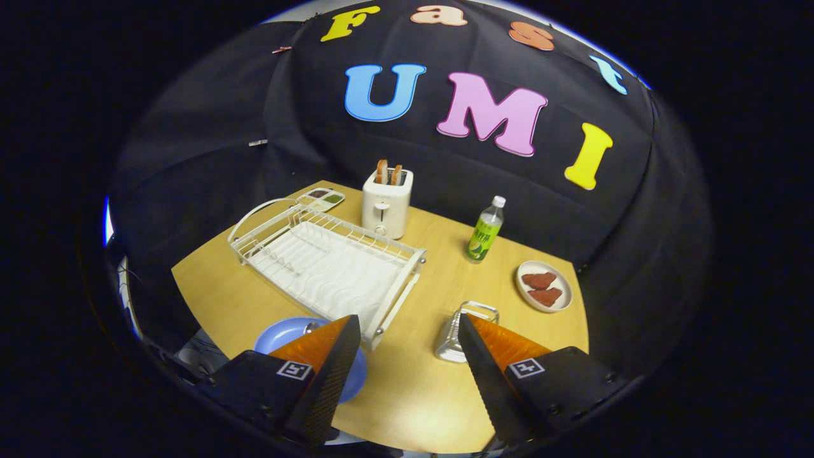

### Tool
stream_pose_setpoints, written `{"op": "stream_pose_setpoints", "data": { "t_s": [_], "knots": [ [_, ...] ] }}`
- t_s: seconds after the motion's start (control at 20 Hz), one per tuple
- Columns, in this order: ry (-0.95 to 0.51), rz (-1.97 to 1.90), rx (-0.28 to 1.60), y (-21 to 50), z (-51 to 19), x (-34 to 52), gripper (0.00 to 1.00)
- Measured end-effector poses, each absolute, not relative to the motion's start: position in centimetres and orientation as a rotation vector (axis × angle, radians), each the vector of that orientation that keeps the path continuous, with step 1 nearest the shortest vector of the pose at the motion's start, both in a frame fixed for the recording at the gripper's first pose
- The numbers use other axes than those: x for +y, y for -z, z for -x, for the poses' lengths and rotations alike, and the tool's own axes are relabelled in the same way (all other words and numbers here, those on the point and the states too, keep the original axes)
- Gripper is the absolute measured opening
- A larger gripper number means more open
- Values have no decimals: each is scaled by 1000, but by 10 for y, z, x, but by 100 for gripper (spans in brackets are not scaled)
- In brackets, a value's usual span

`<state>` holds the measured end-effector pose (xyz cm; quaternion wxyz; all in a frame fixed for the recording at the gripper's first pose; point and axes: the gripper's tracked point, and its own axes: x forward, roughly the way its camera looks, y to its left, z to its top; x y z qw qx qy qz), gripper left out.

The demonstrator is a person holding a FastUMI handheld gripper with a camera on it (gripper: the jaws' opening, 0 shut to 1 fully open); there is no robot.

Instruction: Take the plate from the dish rack, then take the spoon from the basket and place it into the plate.

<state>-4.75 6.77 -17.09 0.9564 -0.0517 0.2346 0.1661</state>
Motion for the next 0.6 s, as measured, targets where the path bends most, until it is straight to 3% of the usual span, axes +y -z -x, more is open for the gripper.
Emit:
{"op": "stream_pose_setpoints", "data": {
  "t_s": [0.6],
  "knots": [
    [-140, 57, 297, 89, 26, -65, 98]
  ]
}}
